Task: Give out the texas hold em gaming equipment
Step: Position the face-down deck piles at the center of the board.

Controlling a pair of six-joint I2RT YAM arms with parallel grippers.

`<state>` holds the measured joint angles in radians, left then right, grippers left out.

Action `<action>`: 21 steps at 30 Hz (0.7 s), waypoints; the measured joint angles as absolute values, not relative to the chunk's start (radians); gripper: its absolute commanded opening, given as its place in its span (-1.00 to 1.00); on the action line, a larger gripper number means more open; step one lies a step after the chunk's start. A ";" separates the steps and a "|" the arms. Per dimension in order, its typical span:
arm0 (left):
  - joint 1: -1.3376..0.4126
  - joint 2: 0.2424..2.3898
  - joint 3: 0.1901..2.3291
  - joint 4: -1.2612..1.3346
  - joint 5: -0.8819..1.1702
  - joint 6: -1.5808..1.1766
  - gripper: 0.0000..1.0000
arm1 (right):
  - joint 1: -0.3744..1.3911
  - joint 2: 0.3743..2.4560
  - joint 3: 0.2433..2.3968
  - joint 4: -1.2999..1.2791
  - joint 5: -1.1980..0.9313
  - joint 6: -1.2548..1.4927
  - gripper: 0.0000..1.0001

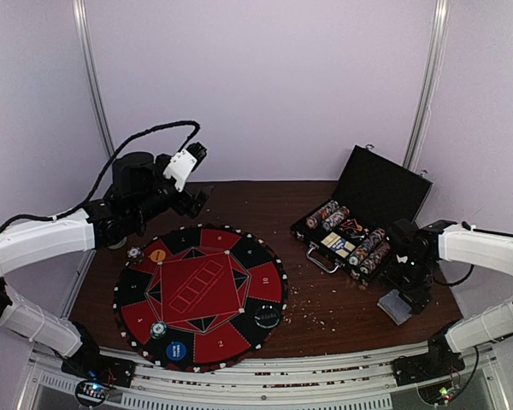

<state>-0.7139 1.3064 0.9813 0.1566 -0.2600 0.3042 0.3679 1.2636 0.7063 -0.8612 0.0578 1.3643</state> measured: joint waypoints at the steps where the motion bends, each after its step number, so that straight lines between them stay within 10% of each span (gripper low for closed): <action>1: -0.714 1.306 0.981 0.157 -0.258 0.304 0.96 | 0.368 1.264 0.706 -0.854 0.055 1.364 1.00; 21: -0.714 1.307 0.973 0.157 -0.231 0.305 0.96 | 0.362 1.252 0.698 -0.881 0.013 1.359 1.00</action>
